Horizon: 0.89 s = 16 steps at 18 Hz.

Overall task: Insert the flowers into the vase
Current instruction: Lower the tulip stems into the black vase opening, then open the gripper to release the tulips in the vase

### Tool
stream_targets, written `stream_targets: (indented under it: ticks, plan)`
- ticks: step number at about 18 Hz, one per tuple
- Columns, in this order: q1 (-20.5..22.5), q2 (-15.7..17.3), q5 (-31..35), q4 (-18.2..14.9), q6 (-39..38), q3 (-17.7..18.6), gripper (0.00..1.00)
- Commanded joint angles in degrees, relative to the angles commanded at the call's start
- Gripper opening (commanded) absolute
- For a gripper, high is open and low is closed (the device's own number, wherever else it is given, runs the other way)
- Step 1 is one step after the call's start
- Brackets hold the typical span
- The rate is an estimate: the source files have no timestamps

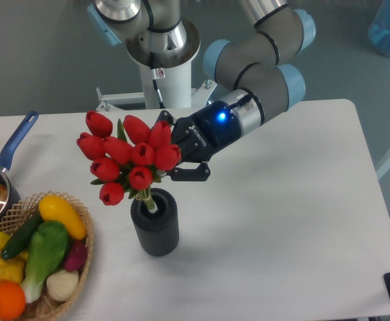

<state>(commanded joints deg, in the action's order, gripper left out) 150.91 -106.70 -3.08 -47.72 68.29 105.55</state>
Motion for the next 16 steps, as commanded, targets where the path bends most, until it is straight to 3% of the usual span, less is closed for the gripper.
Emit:
stream_targets:
  ticks: [12,16]
  plan:
    - [0.6,-3.1,1.5,0.2,4.2,3.1,0.36]
    - [1.9,-4.1,3.5,0.1,6.3,3.6,0.53]
